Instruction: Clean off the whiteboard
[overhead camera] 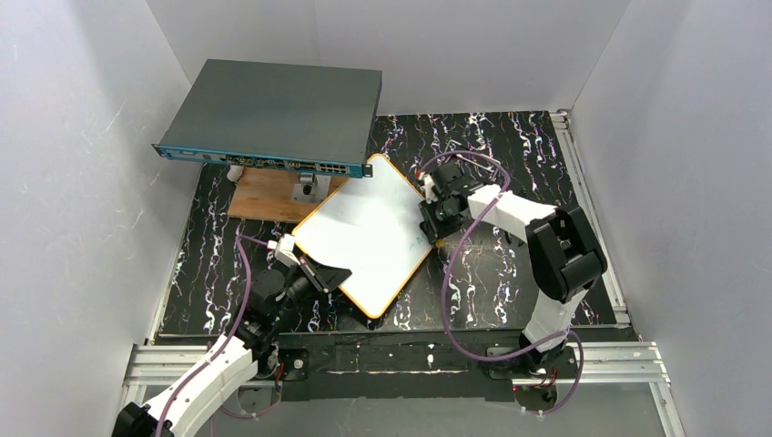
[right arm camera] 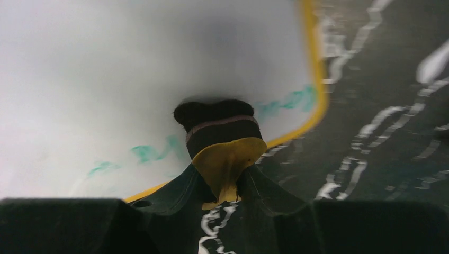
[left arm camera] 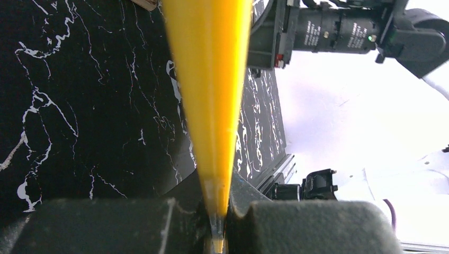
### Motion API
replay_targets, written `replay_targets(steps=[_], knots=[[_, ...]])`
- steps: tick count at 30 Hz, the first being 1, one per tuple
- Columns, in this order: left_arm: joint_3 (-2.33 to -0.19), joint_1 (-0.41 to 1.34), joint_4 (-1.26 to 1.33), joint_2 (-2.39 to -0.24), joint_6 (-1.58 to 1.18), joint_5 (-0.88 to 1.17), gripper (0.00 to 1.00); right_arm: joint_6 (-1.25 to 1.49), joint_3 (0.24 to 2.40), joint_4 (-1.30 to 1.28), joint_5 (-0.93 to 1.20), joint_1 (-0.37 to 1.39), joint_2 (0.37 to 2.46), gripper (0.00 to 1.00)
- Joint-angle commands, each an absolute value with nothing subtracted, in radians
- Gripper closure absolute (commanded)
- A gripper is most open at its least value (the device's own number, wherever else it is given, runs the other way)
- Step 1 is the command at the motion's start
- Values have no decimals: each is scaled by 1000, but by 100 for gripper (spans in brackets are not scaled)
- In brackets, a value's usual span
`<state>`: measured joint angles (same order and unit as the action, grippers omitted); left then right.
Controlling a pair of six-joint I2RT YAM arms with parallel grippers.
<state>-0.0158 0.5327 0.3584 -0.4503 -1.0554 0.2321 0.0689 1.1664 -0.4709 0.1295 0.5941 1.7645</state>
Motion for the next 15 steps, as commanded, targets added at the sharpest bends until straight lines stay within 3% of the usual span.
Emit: replay_targets(steps=[1,5,15], knots=[[-62,554,407,-450,-1062,430,100,49,1225,-447,7,548,1867,99],[-66,554,418,-465,-1060,442,100,59,1263,-492,80,553,1884,99],[-66,554,444,-487,-1065,449,100,41,1206,-481,335,771,1775,99]])
